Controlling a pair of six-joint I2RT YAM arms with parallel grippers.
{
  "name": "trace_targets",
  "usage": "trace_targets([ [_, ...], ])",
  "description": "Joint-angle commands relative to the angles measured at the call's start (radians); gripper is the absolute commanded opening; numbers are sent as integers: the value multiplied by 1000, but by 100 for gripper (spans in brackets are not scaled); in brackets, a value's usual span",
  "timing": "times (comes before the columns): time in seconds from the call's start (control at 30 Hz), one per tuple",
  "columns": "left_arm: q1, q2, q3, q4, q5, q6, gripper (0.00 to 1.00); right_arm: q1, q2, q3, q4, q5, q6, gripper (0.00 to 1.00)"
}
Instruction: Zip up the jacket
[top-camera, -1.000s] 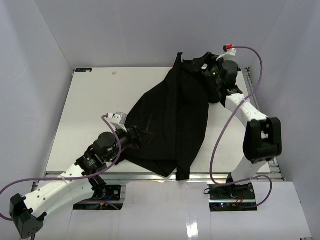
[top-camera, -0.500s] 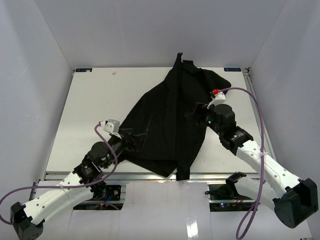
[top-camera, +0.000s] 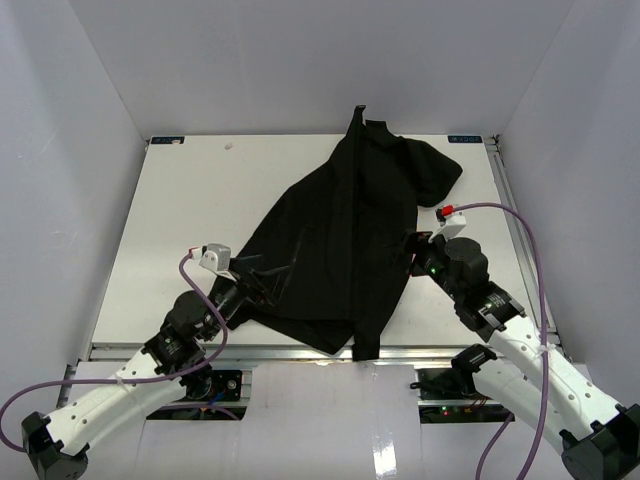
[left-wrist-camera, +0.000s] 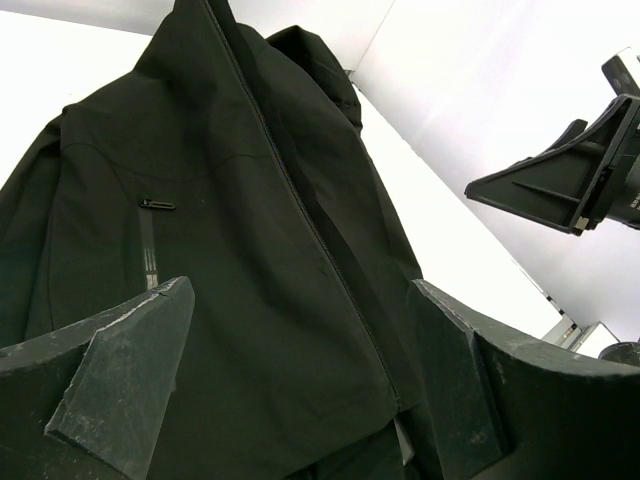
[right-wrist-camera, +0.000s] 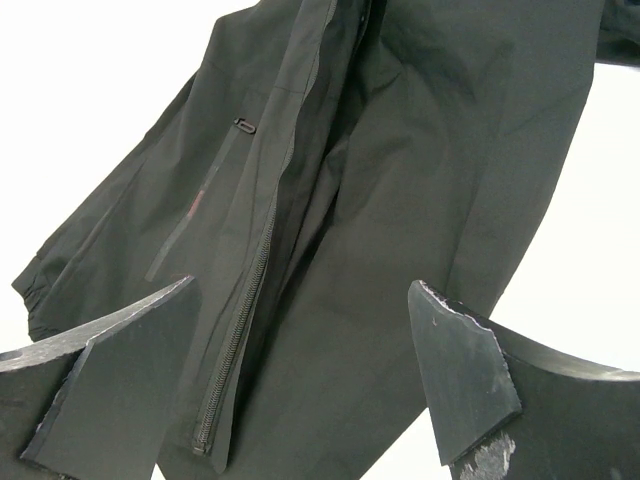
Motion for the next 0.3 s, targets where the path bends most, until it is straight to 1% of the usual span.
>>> trace_targets([
  [0.0,-5,2,-9,26,9,12,98,3,-26,12,25,24,-21,90],
  [0.27,-5,1,-12,25,2,14,98,3,-75,1,41,22,-27,90],
])
